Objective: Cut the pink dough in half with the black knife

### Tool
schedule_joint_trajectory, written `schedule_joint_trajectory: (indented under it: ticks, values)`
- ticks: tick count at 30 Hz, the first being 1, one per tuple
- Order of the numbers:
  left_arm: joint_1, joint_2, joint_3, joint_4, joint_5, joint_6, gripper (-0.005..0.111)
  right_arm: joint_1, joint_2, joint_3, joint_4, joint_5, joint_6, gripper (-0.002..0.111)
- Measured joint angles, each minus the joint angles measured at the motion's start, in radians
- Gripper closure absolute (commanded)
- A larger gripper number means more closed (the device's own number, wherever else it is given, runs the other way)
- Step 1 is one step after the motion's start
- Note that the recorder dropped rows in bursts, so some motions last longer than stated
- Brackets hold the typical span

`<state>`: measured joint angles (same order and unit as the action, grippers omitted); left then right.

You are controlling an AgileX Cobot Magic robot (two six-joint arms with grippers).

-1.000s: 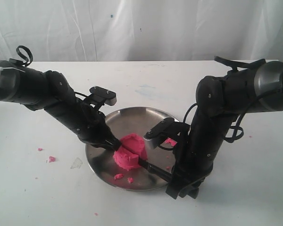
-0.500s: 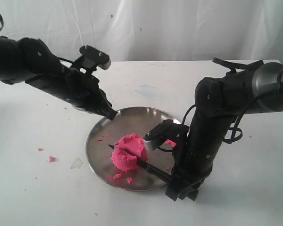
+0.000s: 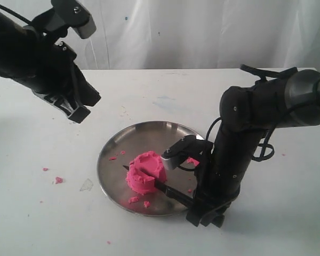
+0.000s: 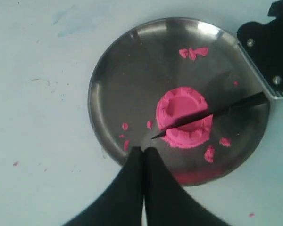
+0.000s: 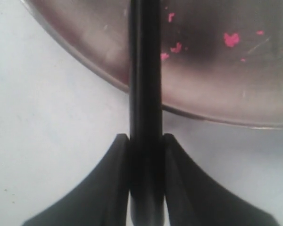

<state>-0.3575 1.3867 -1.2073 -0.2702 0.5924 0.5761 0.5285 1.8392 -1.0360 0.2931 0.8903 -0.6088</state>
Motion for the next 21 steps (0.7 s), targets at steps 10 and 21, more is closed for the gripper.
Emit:
schedule_joint_trajectory:
  ticks: [10,21]
  values:
    - [0.000,-0.029,0.000,0.107,0.014,-0.104,0.107,0.000,-0.006,-0.018,0.050,0.081,-0.007,0.108]
    - [0.000,-0.029,0.000,0.107,0.014,-0.104,0.107,0.000,-0.006,-0.018,-0.067,0.006,0.107,0.108]
